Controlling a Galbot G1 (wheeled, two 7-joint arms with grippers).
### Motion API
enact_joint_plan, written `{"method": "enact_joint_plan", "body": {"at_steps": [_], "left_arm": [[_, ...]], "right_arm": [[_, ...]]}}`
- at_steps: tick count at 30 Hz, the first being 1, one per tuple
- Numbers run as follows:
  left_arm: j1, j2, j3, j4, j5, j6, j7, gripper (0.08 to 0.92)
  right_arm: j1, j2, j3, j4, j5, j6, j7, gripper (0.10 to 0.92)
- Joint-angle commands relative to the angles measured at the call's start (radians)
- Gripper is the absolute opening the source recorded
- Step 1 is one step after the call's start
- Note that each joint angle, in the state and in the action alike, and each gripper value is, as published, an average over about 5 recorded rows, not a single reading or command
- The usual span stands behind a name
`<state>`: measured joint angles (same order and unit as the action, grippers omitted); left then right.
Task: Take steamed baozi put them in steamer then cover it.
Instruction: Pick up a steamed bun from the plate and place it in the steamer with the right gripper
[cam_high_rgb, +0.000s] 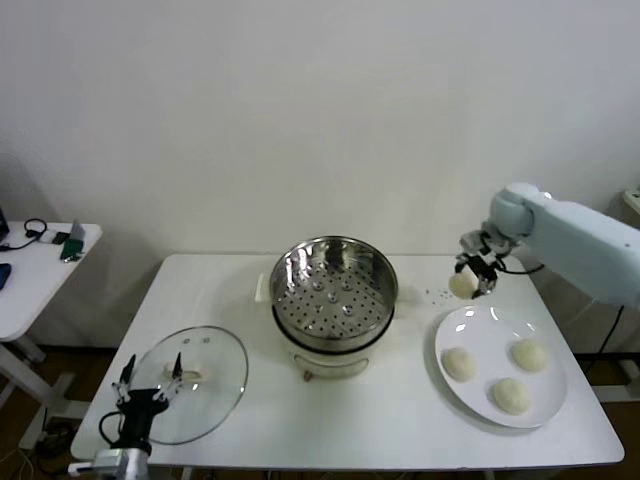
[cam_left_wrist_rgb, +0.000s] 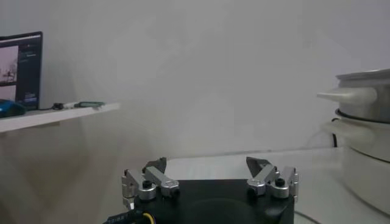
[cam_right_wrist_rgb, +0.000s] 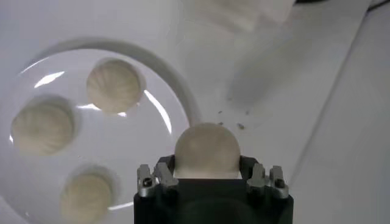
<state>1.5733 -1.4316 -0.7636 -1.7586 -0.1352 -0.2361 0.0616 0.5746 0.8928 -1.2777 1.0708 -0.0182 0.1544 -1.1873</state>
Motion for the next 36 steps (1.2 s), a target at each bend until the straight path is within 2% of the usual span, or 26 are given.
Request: {"method": "enact_joint_plan", "body": {"at_steps": [1,14,25,36], "left_arm": [[0.007,0.005,0.005,-0.018,-0.008,0.007,-0.008,0.823],[0.015,0.006,0.005,-0.03,-0.011,0.009,-0.011,0.823],[0.049,0.015,-0.007,-0.1,-0.014,0.023,-0.012,0.823],[0.066,0.011,-0.008,-0.132,-0.022,0.029,-0.013,0.823]], "right_arm": [[0.275,0.159,-0.163,0.07,0.054,0.122,-0.008,0.681],[0.147,0.422,-0.076,0.047,-0.135,0.213,0.003,0.691],[-0.076,0.532,0.004,-0.068,-0.343,0.275,0.024,0.698],[-0.152,0.581,0.018,-0.165,-0.403,0.307,0.033,0.702]]}}
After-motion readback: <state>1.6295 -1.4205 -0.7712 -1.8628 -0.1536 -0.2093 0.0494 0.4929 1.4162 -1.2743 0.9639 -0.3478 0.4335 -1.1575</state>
